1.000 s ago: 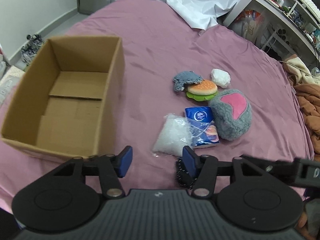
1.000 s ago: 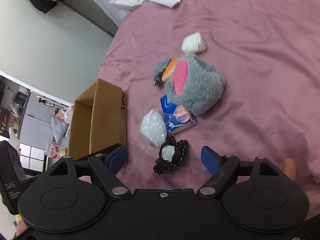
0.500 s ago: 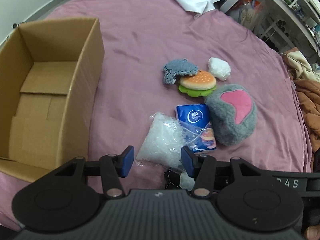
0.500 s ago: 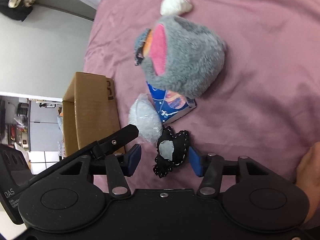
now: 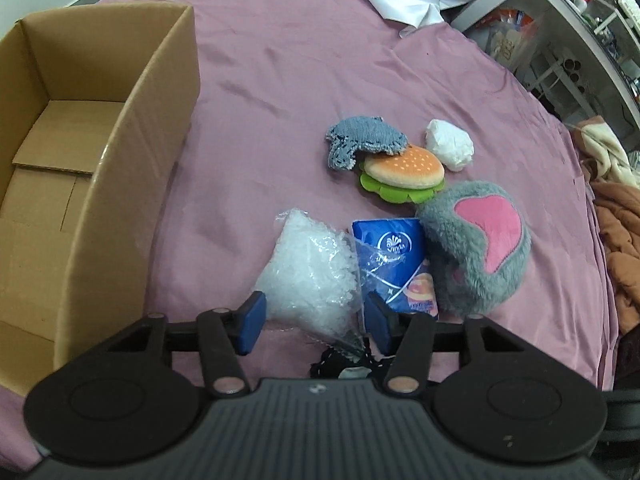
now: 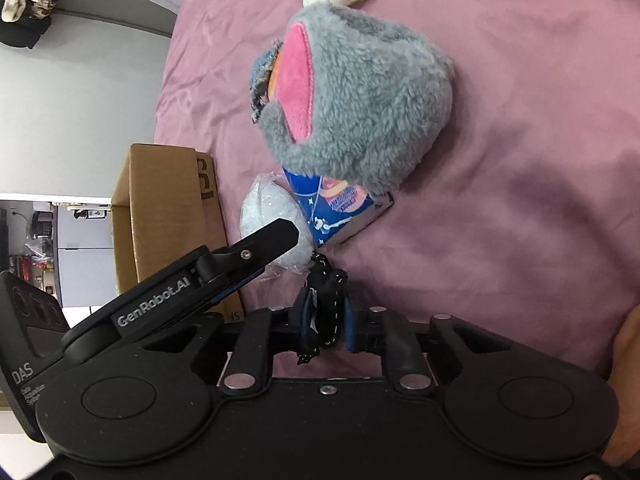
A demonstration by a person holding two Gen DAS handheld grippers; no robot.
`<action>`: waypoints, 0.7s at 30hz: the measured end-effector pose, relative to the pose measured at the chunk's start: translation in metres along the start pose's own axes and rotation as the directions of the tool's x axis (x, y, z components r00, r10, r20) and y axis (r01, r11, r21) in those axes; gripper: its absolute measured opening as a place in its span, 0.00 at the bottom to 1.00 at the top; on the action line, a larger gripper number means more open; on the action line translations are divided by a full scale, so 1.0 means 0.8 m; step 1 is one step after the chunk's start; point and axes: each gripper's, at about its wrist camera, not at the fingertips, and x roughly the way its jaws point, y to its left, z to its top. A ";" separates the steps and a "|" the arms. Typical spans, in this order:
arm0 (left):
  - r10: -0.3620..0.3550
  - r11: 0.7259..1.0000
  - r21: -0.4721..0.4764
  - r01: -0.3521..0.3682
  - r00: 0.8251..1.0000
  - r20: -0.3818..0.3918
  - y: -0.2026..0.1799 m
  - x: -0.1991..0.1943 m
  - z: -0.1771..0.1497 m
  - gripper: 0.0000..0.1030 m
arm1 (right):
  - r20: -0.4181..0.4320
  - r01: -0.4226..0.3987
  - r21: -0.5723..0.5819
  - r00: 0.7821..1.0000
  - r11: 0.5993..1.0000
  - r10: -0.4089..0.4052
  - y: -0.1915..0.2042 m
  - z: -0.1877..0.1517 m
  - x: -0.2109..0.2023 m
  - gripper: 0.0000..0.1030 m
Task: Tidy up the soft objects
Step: 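Grasp the clear bag of white stuffing with the left tool while the right tool grasps the black lace pad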
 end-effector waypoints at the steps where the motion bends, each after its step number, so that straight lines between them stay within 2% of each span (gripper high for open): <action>1: -0.001 1.000 -0.011 0.001 1.000 0.006 0.001 -0.001 0.000 0.43 | 0.009 -0.004 -0.014 1.000 1.000 0.004 0.002 -0.001 -0.002 0.13; 2: 0.001 1.000 -0.019 0.000 1.000 0.010 0.002 -0.003 -0.001 0.38 | 0.014 -0.009 -0.022 1.000 1.000 0.009 0.004 -0.001 -0.003 0.12; 4: 0.004 1.000 -0.024 -0.003 1.000 0.019 0.003 -0.007 0.000 0.35 | 0.026 -0.012 -0.040 1.000 0.999 0.013 0.010 0.001 -0.003 0.11; 5: 0.006 1.000 -0.031 -0.006 1.000 0.025 0.004 -0.010 0.000 0.30 | 0.031 -0.016 -0.050 0.999 0.999 0.018 0.013 0.001 -0.005 0.11; 6: -0.002 0.999 -0.033 0.003 1.000 0.030 0.005 -0.013 0.000 0.16 | 0.034 -0.023 -0.059 0.999 0.998 0.025 0.015 0.000 -0.006 0.11; 12: 0.013 0.999 -0.050 -0.010 0.999 0.051 0.011 -0.030 -0.001 0.14 | 0.082 -0.037 -0.102 0.996 0.994 0.046 0.027 0.000 -0.017 0.11; 21: 0.017 1.000 -0.014 -0.016 0.990 0.142 -0.004 -0.082 -0.007 0.14 | 0.175 -0.045 -0.193 0.981 0.980 0.080 0.045 -0.007 -0.038 0.11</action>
